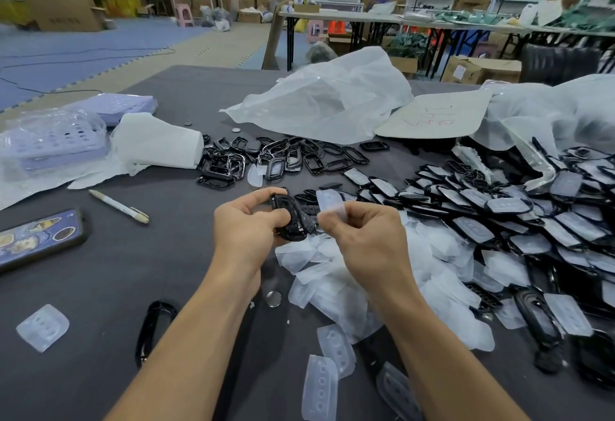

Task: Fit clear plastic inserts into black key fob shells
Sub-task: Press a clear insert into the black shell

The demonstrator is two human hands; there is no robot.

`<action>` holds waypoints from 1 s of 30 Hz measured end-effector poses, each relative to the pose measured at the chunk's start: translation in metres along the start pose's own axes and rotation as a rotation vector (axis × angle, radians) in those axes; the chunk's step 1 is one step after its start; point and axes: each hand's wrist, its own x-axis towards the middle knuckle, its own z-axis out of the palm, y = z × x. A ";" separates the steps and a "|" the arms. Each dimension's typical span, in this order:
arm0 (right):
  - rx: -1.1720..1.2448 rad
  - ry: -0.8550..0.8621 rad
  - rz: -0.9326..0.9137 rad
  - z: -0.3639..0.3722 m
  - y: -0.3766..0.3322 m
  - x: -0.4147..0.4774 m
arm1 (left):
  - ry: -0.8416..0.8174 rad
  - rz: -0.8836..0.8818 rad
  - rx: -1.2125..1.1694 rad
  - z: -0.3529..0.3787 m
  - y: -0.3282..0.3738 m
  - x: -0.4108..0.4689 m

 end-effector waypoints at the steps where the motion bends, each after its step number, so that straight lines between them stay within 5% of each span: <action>1: -0.019 -0.006 0.004 0.000 0.000 0.000 | -0.005 0.001 0.007 0.001 0.000 -0.001; 11: 0.512 -0.131 0.210 0.000 -0.010 0.003 | -0.028 0.017 0.038 0.002 -0.001 -0.003; 30: 0.250 0.013 0.001 -0.001 -0.008 0.003 | -0.028 0.067 0.123 0.003 -0.012 -0.001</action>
